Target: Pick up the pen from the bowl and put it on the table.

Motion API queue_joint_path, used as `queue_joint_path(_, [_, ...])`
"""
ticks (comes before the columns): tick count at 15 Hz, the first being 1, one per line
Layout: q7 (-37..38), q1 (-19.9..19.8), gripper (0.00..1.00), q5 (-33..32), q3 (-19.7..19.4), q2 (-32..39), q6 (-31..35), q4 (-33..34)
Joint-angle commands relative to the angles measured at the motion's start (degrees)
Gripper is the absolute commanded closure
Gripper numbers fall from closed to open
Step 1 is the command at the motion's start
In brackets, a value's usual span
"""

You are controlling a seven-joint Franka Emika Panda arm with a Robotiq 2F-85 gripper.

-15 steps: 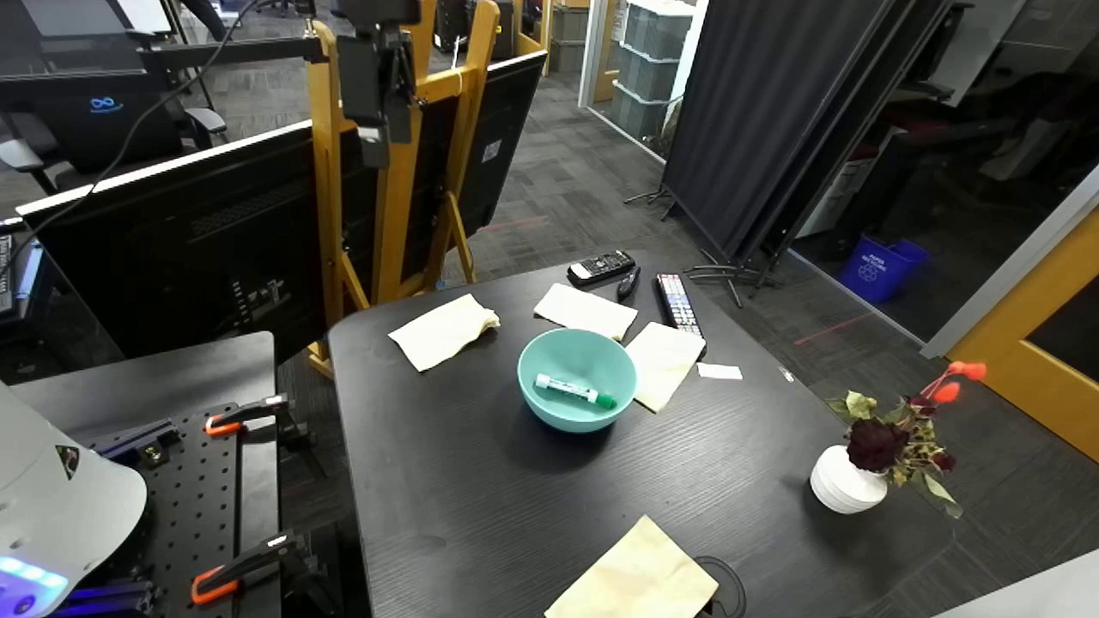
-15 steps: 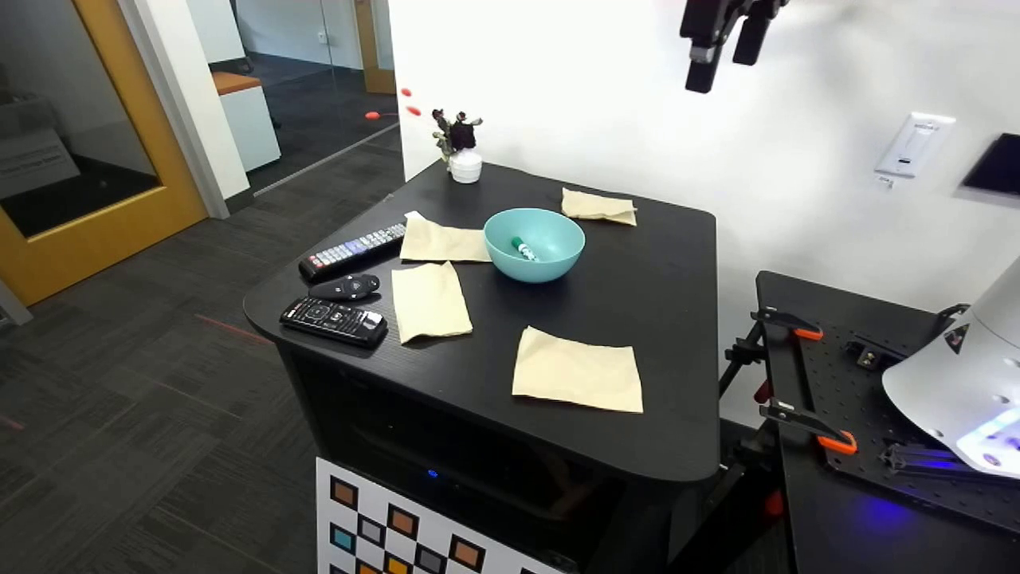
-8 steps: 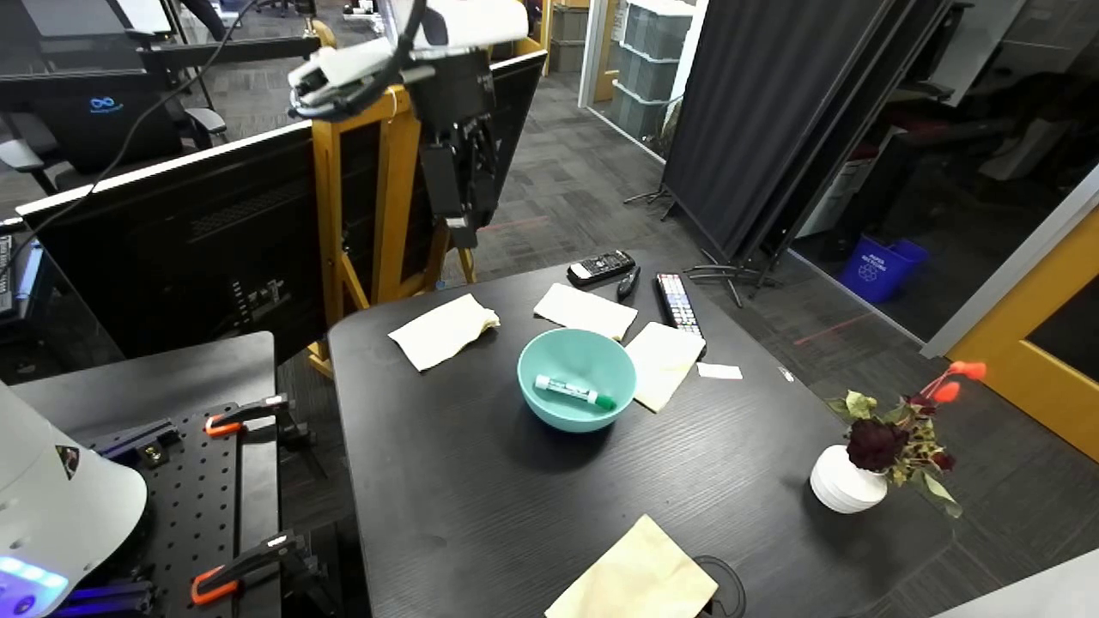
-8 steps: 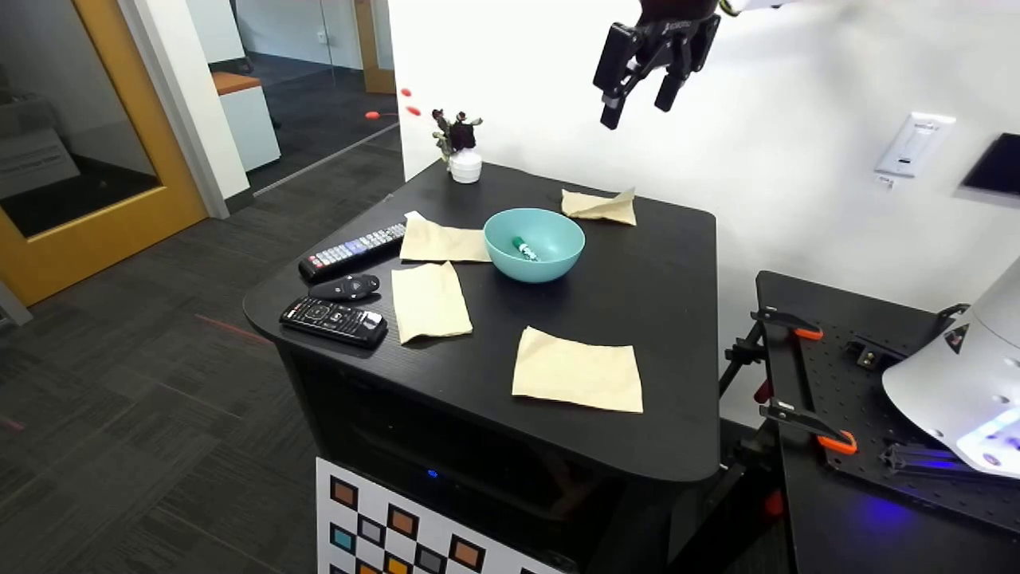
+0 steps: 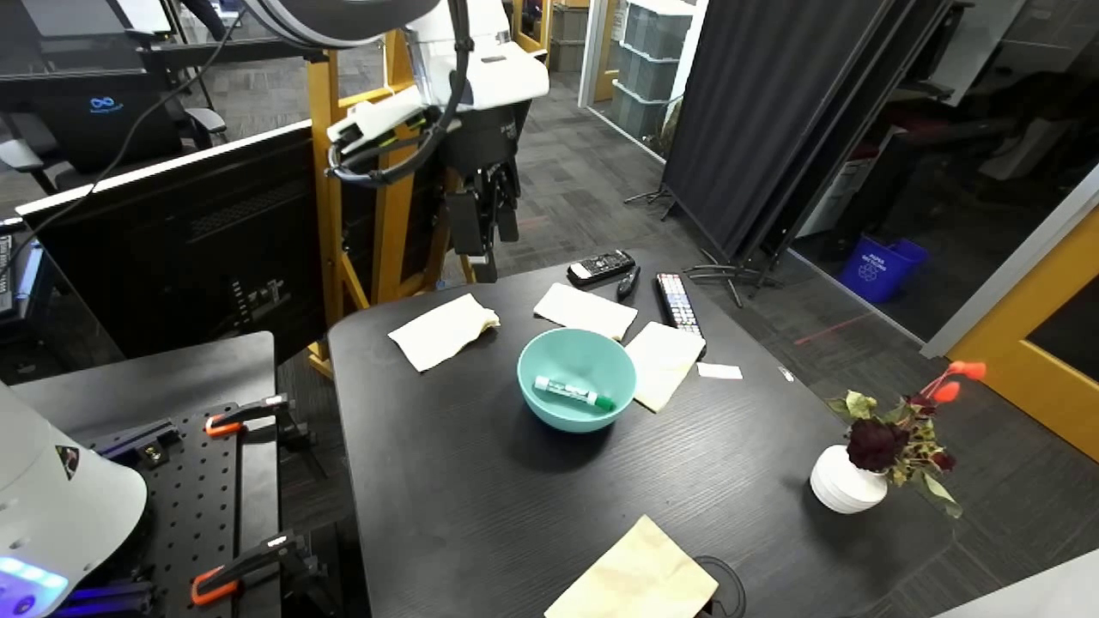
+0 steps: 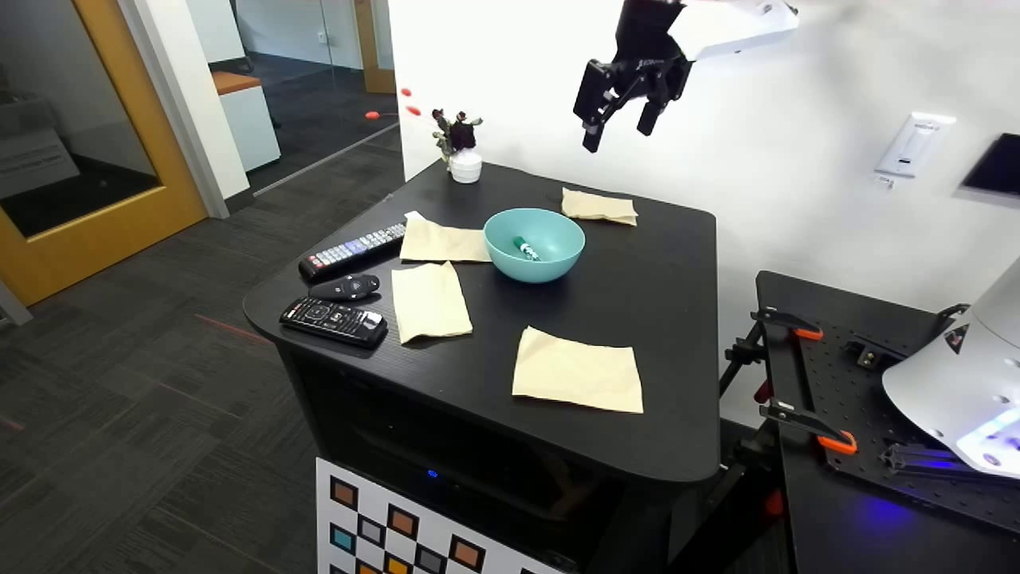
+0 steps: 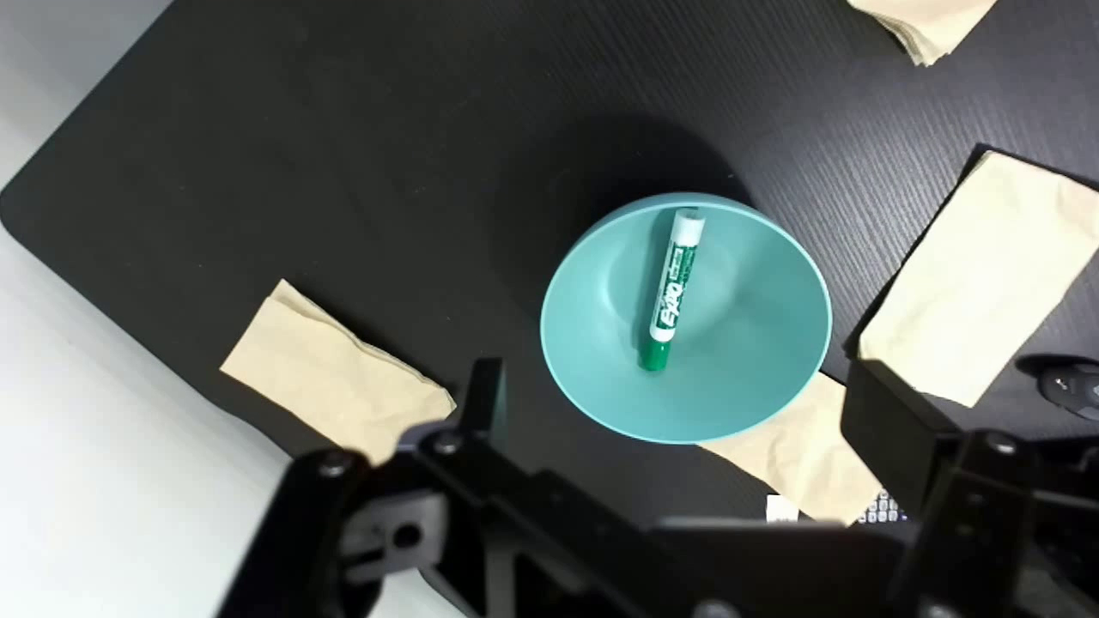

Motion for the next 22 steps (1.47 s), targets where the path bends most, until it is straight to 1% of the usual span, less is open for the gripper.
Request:
queue_joint_path(1, [0.1,0.9,0.0,-0.2,-0.9,0.0,-0.1,0.1])
queue_joint_path(2, [-0.5,1.0,0.0,0.4,-1.1,0.5,-0.5,0.7])
queue_joint_path(3, [0.9,0.7,0.0,-0.6,-1.0,1.7,1.0,0.7])
queue_joint_path(6, [1.3,0.5,0.0,-0.5,-1.7,5.2,2.8,1.6])
queue_joint_path(12, [2.3,0.8,0.0,-1.2,-5.5,15.1,13.1,3.8])
queue_joint_path(18, [2.0,3.5,0.0,-0.4,-10.2,24.3,19.8,7.7])
queue_joint_path(22, [1.9,6.0,0.0,0.5,-13.0,29.1,21.4,10.9])
